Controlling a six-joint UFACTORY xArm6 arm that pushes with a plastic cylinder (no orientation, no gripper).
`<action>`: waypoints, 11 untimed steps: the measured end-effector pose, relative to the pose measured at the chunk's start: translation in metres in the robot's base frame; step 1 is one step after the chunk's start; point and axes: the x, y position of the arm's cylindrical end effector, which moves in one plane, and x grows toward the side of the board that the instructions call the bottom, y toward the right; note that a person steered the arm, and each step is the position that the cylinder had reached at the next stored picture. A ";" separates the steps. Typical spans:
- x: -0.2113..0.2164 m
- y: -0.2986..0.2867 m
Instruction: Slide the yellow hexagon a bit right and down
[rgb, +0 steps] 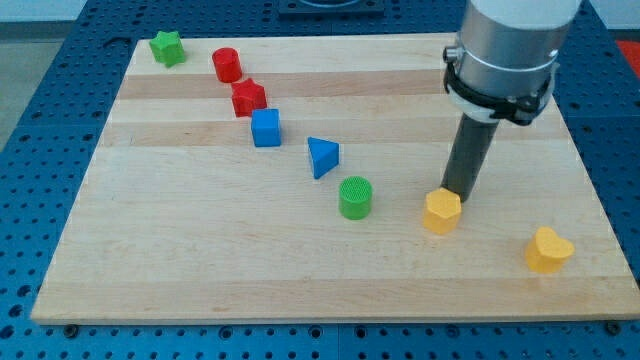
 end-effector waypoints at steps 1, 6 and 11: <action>0.003 0.000; 0.007 -0.050; 0.015 -0.043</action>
